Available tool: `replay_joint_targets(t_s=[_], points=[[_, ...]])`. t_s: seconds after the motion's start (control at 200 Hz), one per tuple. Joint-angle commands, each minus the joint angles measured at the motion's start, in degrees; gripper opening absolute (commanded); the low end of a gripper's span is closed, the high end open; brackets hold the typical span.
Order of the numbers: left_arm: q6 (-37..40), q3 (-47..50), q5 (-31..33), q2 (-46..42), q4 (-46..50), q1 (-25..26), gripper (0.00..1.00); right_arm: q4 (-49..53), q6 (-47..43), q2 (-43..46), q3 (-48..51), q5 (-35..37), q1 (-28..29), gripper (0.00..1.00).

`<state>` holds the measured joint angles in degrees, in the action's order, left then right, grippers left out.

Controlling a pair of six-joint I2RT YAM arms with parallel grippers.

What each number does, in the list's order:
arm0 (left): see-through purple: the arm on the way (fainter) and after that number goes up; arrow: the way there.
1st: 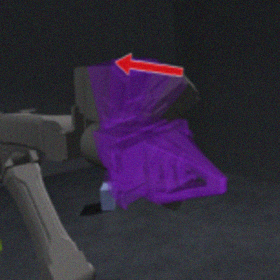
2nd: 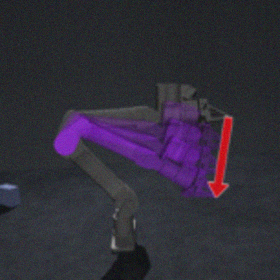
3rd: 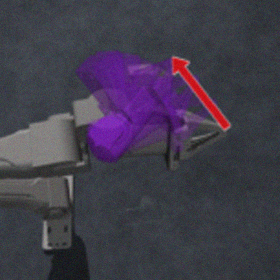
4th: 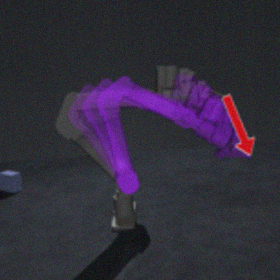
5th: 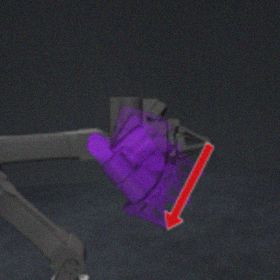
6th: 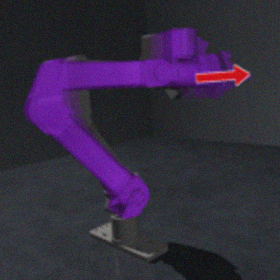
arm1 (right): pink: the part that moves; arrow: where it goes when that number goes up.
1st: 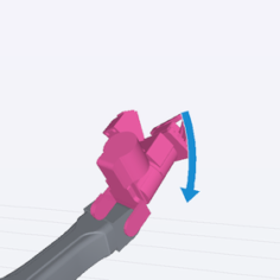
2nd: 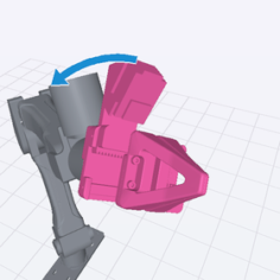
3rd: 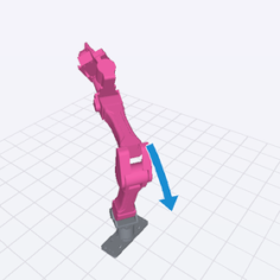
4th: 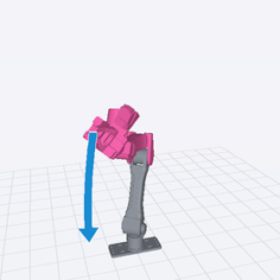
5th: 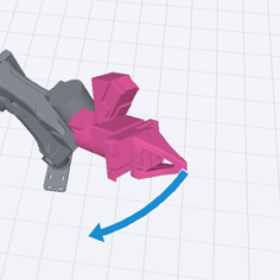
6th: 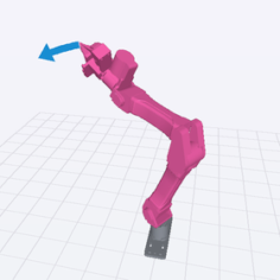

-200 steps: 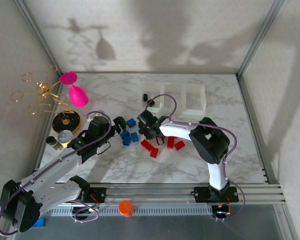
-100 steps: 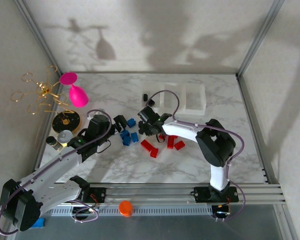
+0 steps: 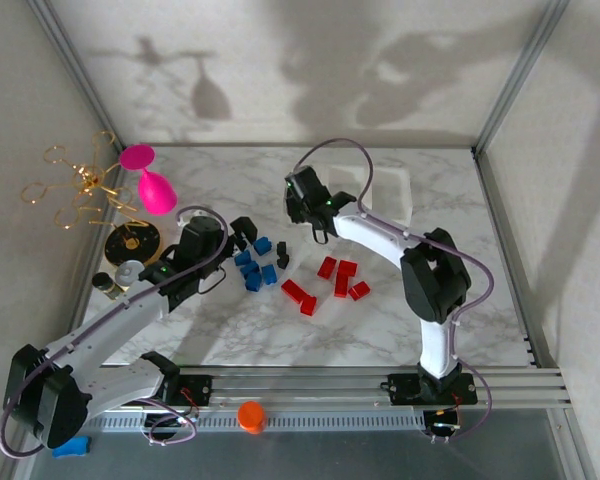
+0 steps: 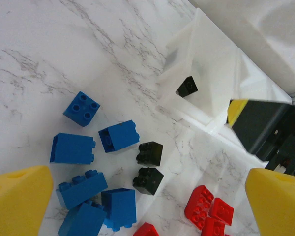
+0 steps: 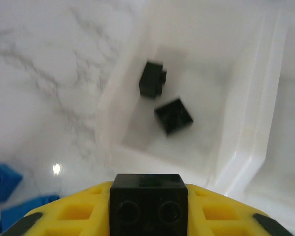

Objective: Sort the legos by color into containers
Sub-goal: Place the lego in the container.

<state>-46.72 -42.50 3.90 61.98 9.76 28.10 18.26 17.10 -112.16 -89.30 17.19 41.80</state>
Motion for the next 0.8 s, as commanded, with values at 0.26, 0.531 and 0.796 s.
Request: replay_joint_targets(t_s=[0.26, 0.531, 0.796], points=[[0.6, -3.1, -0.3, 7.2, -6.6, -2.2, 1.00, 0.9, -3.7, -15.0, -15.5, 4.8, -4.1, 0.24], [2.0, -3.5, 0.0, 7.5, -5.7, -3.0, 1.00, 2.0, -4.4, -20.0, -21.1, 6.7, -5.5, 0.36], [2.0, -2.7, -0.5, 5.7, -5.9, -3.1, 1.00, 1.9, -3.8, -15.8, -19.1, 5.2, -5.4, 0.48]])
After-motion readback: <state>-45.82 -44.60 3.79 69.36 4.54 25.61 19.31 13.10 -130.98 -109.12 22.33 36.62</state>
